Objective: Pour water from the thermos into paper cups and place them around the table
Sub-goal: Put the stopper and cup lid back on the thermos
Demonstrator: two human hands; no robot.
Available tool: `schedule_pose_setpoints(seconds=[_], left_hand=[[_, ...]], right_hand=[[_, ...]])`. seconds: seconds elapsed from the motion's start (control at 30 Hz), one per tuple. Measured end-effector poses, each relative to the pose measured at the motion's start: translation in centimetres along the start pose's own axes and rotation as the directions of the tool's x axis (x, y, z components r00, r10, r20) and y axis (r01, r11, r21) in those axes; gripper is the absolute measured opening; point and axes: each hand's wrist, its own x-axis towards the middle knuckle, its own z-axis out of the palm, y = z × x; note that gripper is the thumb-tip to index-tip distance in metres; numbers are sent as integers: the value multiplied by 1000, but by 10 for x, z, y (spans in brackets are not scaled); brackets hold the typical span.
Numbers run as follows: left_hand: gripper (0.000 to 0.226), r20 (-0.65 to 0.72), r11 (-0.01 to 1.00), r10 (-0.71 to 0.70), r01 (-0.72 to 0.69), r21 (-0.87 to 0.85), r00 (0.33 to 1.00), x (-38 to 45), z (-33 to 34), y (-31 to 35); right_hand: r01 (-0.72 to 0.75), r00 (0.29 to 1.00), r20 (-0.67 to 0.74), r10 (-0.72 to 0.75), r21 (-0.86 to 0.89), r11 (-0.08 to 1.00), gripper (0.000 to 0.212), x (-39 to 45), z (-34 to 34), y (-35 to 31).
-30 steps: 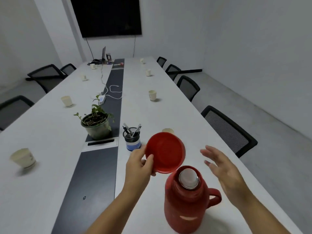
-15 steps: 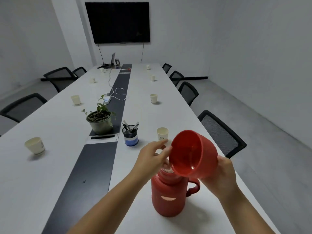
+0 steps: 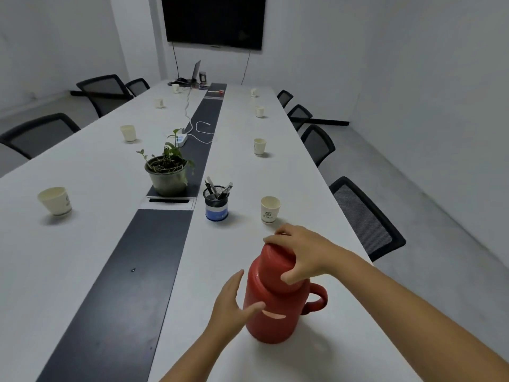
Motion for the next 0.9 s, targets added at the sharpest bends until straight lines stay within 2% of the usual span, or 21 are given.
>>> schedule_pose_setpoints(seconds=[0.07, 0.17, 0.3, 0.37, 0.43, 0.5, 0.6, 0.67, 0.73, 0.77, 0.83, 0.9], left_hand=[[81, 44, 999, 24, -22, -37, 999, 8, 0, -5], [68, 124, 993, 109, -102, -61, 986, 12, -5, -5], [73, 210, 973, 230, -222, -61, 950, 16, -8, 1], [74, 234, 970, 243, -233, -73, 941, 19, -8, 0], [73, 253, 971, 241, -230, -72, 937, 21, -8, -3], [72, 274, 973, 227, -230, -22, 935, 24, -8, -4], [73, 302, 961, 240, -271, 64, 923, 26, -9, -3], [74, 329, 956, 238, -281, 86, 914, 27, -9, -1], [71, 348, 954, 238, -285, 91, 907, 27, -10, 1], [71, 354, 953, 239, -288, 92, 904, 27, -11, 1], [77, 346, 957, 229, -275, 90, 910, 28, -8, -1], [92, 331, 966, 209, -248, 78, 920, 27, -4, -2]], right_hand=[[21, 997, 69, -18, -38, 999, 80, 5, 3, 1], [51, 994, 101, -48, -22, 998, 79, 2, 1, 6], [138, 951, 287, -112, -71, 988, 77, 4, -12, 7], [158, 939, 323, -116, -106, 982, 76, 7, -15, 3], [109, 956, 287, -63, -148, 983, 75, 5, -13, -1], [-13, 972, 224, 69, -241, 970, 77, 2, -7, -7], [-238, 953, 100, 287, -343, 909, 77, 4, 6, -26], [-314, 941, -6, 338, -389, 866, 77, 10, 8, -34], [-232, 966, -2, 258, -443, 866, 76, 11, -1, -29], [-166, 976, 61, 211, -426, 889, 77, 9, -8, -22], [-53, 964, 234, 126, -295, 954, 84, 2, -21, -8], [1, 946, 317, 62, -194, 981, 96, -5, -23, 0]])
